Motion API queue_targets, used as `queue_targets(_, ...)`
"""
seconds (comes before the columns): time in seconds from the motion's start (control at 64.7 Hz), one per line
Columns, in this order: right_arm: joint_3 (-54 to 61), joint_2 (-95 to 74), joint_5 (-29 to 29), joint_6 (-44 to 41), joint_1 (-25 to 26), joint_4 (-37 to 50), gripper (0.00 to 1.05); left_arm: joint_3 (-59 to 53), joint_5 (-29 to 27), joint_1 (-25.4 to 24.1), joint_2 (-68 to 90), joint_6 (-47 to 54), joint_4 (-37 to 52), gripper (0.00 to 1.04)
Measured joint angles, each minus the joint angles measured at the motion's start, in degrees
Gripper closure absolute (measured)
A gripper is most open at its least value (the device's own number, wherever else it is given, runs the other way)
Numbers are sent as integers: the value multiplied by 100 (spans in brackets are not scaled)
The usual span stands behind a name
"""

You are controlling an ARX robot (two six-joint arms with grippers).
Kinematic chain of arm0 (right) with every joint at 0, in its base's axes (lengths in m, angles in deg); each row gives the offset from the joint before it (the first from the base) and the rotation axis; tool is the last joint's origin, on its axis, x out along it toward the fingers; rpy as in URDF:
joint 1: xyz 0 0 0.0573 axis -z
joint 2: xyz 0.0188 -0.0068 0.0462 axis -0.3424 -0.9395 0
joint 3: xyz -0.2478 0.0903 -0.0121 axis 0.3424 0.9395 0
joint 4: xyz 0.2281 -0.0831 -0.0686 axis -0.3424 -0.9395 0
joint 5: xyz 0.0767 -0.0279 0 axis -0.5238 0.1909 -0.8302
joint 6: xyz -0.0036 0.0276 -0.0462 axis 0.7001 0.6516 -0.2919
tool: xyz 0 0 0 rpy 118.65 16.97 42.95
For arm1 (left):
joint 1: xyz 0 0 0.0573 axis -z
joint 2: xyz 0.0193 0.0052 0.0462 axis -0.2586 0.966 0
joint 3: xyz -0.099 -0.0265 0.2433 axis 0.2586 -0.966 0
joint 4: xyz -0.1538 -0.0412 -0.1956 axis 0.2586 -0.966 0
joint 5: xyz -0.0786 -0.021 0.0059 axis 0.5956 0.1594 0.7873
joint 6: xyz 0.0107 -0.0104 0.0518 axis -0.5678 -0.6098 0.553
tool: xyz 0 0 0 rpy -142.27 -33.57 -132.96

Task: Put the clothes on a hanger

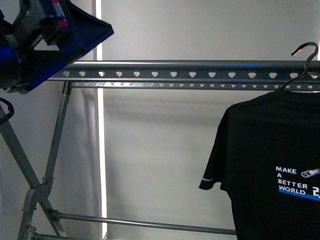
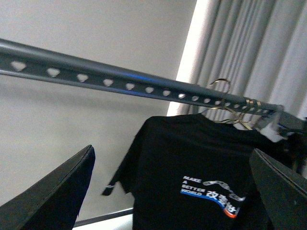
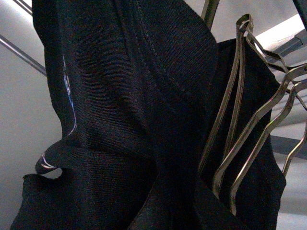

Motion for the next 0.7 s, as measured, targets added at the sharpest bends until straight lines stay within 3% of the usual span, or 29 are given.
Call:
queue_targets(0.232,-905,-551,774,-98,-280,-498,102,-275,739,9,-42,-485,863,7)
queue_targets(0.51,-330,-516,1272,-726,-553,-96,102,-282,658,2,-52,-608,708,7)
queue_targets(0.603,188,-431,1239,-861,-599,378,87,-254,476,-22,-50,-551,387,7)
queue_targets(0.695,741,-195,750,-791,-636,833,69,-129,249,-59,11,-417,-79,7)
